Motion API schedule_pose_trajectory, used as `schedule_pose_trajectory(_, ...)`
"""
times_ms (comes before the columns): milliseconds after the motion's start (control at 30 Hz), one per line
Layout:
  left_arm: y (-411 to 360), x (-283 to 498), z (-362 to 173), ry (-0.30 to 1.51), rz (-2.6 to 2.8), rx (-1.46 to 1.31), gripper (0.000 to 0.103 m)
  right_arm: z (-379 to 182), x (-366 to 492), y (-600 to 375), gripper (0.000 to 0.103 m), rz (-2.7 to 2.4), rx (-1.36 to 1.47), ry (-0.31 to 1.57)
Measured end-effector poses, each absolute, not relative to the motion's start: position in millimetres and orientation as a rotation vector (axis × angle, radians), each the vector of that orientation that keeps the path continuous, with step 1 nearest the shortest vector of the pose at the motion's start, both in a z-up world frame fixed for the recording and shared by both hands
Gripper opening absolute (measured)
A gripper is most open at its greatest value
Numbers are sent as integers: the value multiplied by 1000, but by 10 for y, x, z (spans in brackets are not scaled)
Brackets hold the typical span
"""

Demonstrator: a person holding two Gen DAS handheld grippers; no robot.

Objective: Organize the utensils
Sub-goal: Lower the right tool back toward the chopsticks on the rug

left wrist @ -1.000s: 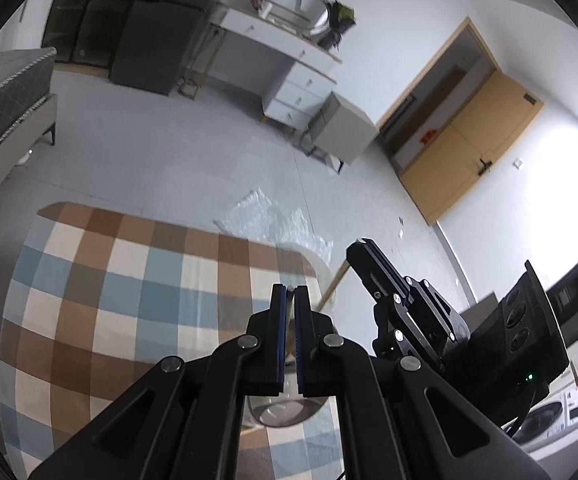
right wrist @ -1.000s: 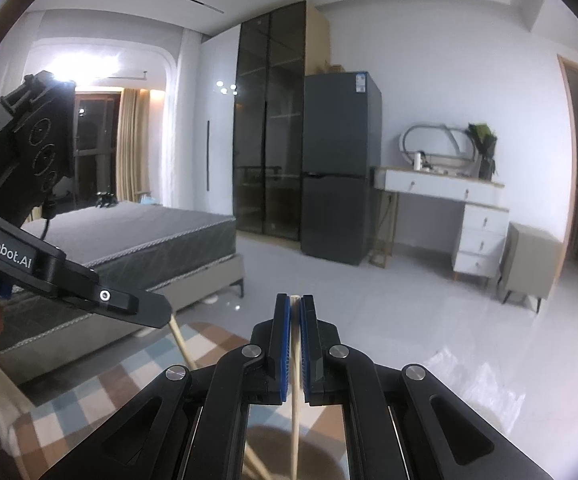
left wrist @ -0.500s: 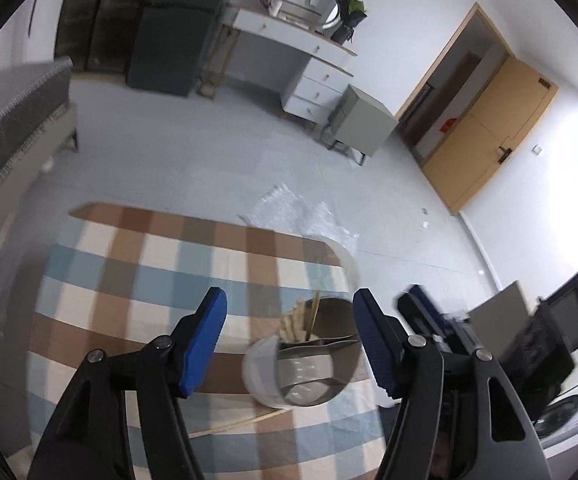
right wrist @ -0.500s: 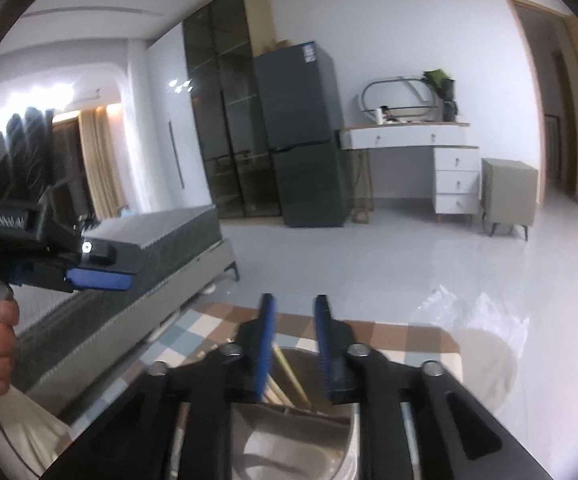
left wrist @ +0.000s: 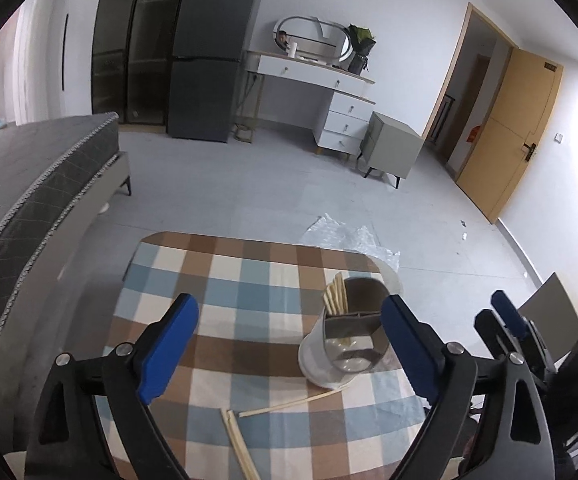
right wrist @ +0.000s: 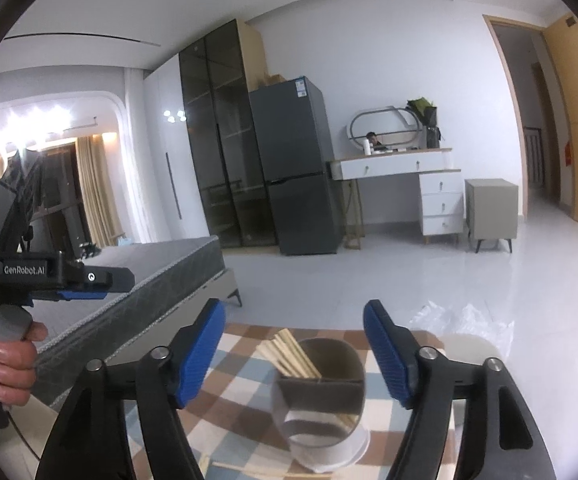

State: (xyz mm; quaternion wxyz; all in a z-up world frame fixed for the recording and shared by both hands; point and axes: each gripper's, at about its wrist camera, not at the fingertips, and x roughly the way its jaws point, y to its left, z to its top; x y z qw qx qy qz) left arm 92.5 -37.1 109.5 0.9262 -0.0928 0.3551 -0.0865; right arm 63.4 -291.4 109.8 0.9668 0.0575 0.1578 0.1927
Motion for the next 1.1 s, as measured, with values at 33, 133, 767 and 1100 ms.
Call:
schedule_pose_trajectory(33, -364, 882, 1089, 722, -172, -183, 91, 1100, 584, -2904, 81, 388, 121, 317)
schedule_pose_trajectory(133, -348, 746, 1068, 703, -172, -163, 92, 1084, 441, -2854, 82, 397, 140, 329)
schedule_pose_trajectory(767, -76, 147, 589, 678, -117, -138, 92, 634, -68, -2413, 96, 451, 55, 457)
schedule_pose_trajectory(1100, 365, 282, -161, 772, -28, -224, 92, 119, 275, -1810, 94, 627, -275, 728)
